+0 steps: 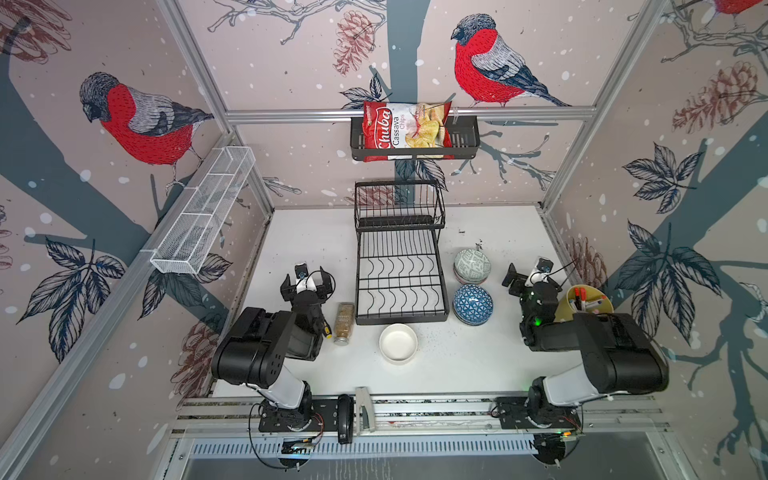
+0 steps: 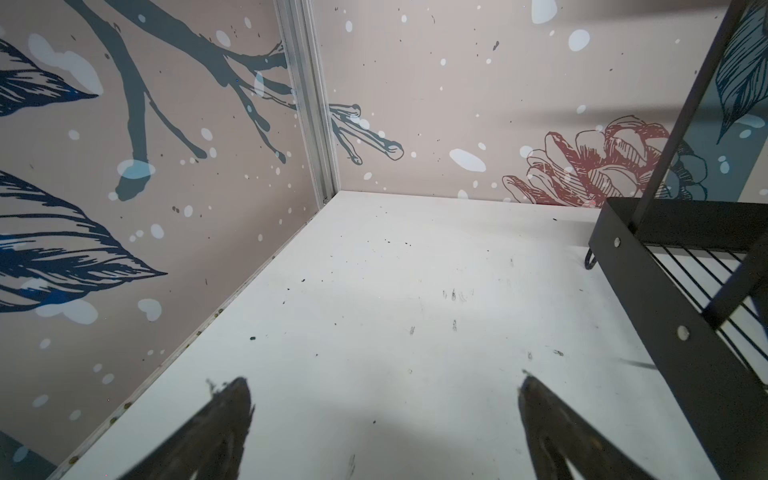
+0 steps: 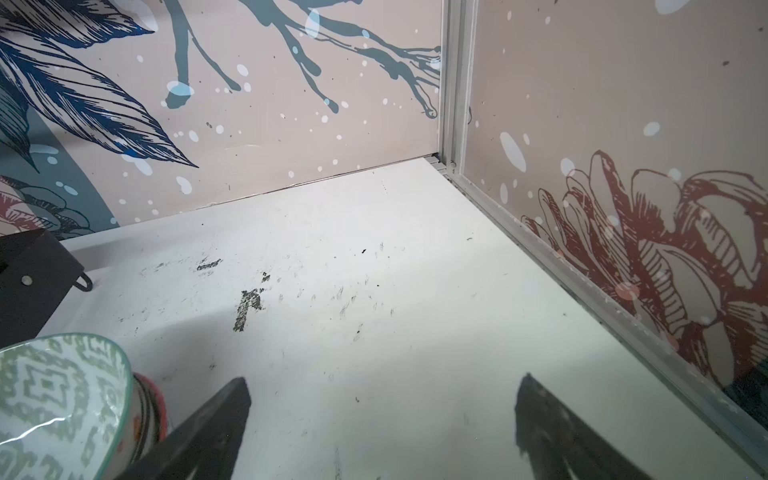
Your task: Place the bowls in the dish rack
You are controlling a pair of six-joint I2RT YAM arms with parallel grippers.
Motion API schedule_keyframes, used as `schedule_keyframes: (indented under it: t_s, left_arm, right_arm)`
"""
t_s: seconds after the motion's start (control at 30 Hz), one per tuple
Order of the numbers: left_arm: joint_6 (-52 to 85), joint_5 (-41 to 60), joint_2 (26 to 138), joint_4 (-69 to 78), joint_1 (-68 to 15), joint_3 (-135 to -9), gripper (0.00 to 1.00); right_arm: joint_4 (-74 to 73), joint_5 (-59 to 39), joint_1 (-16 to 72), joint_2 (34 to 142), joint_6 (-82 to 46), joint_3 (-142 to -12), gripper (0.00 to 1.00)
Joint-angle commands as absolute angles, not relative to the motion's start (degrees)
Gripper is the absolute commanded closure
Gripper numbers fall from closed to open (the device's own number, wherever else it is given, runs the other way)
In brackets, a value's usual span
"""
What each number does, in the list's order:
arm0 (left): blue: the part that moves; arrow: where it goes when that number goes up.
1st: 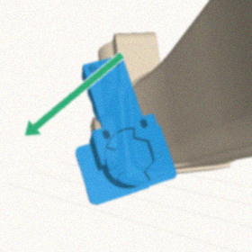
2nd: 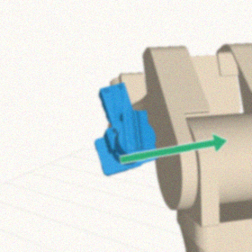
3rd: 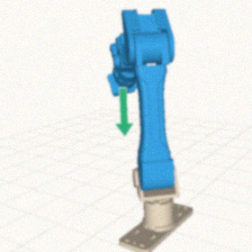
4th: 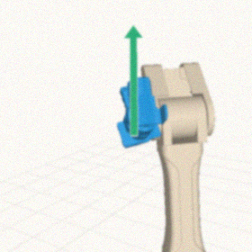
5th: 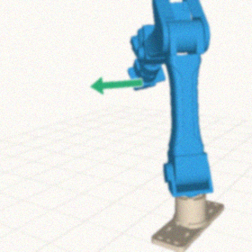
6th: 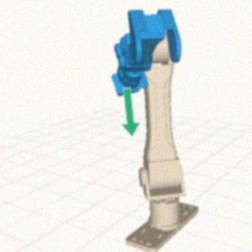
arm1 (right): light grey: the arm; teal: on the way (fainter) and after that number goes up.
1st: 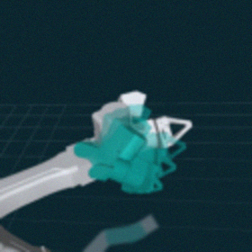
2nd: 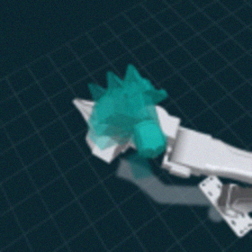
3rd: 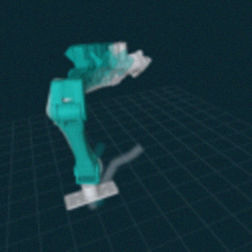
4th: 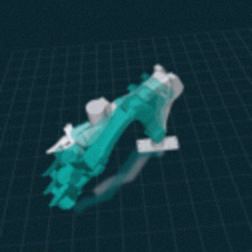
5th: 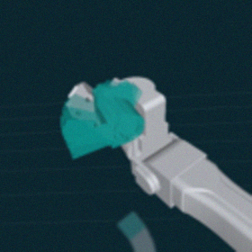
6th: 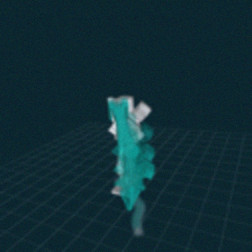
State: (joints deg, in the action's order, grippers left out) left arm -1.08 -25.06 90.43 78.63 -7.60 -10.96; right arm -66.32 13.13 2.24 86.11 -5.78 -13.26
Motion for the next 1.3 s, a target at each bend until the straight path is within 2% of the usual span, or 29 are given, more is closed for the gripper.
schedule_keyframes:
  t_s: [0.0, 0.77, 1.0, 1.17, 1.27]
  left_arm:
    - [-1.4, -24.8, 90.5, 81.4, -7.5, -11.2, 0.01]
    - [-0.6, -22.8, 90.1, 79.4, -6.5, -11.9, 0.01]
    - [0.7, -26.9, 88.8, 81.6, -6.5, -10.2, 0.01]
    - [-0.2, -26.7, 88.1, 80.5, -7.2, -10.6, 0.02]
    - [-0.3, -26.7, 88.1, 78.9, -7.2, -11.5, 0.02]
  right_arm:
    - [-68.9, 13.1, 2.2, 86.1, -5.0, -13.4, 0.01]
    - [-68.8, 13.0, 2.2, 86.0, -5.1, -13.4, 0.0]
    - [-67.3, 15.1, 2.8, 84.8, -4.9, -14.0, 0.0]
    - [-59.6, 19.8, 4.6, 79.4, -5.4, -15.4, 0.0]
    - [-47.2, 19.8, 5.0, 75.9, -7.9, -19.5, 0.0]
